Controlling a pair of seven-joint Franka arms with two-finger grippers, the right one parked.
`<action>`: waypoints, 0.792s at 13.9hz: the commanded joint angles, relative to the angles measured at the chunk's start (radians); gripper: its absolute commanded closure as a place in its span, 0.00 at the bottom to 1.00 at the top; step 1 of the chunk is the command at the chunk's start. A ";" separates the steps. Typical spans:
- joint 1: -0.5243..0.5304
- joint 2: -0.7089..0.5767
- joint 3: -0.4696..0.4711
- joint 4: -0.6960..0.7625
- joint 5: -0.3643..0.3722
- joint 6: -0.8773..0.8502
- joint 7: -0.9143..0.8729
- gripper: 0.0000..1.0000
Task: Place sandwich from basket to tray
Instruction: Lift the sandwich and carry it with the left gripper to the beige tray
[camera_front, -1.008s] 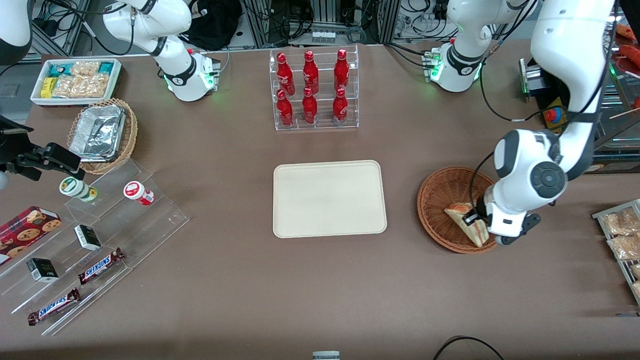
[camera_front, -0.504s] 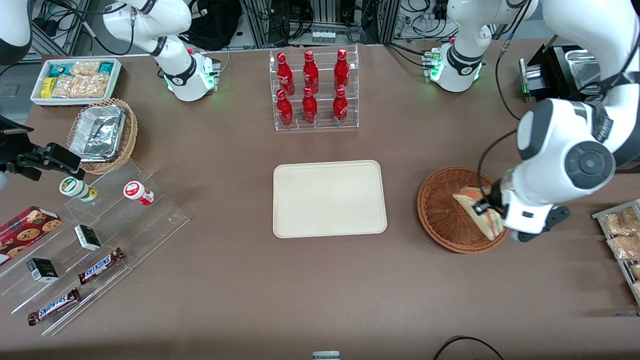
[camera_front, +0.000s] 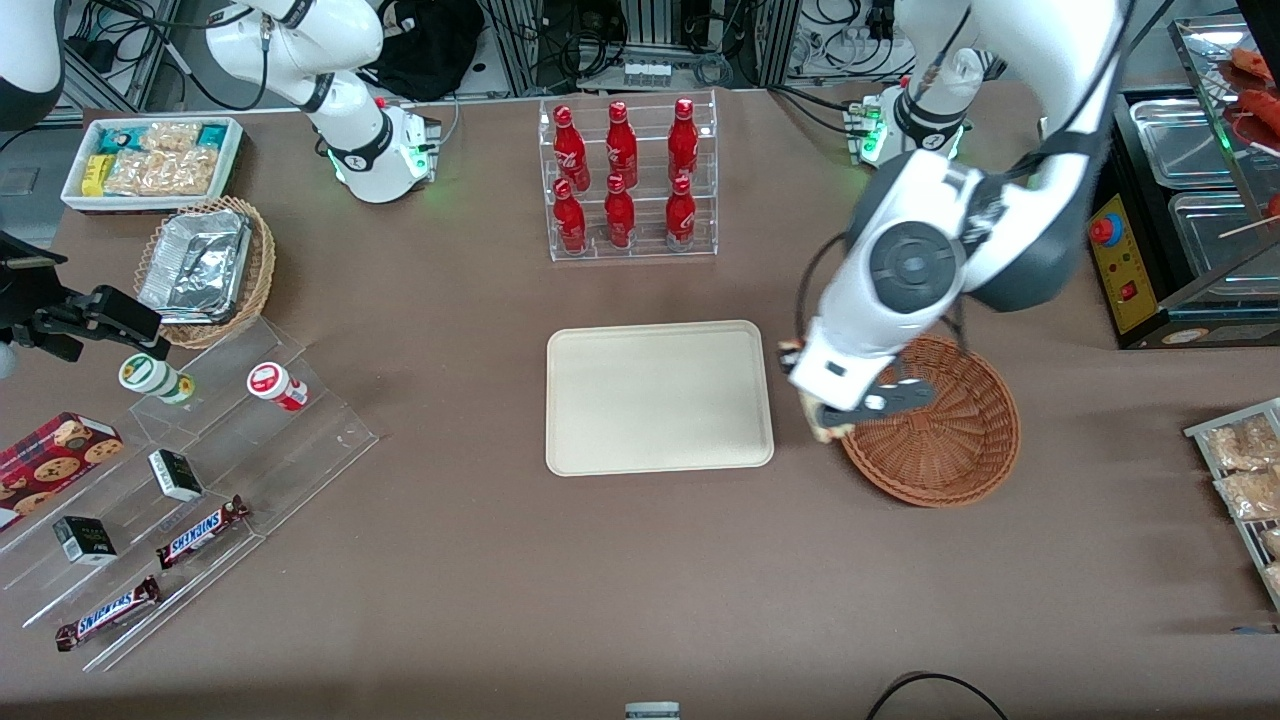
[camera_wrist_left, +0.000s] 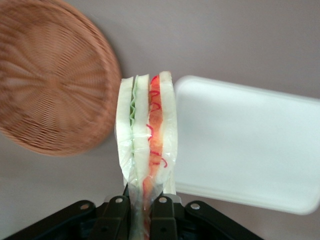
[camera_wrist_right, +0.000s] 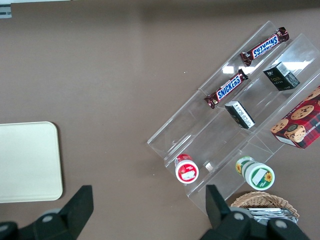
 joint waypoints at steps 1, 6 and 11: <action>-0.054 0.085 -0.018 0.033 -0.021 0.088 -0.011 0.89; -0.219 0.261 -0.015 0.082 0.017 0.286 -0.106 0.88; -0.253 0.343 -0.016 0.085 0.075 0.361 -0.109 0.86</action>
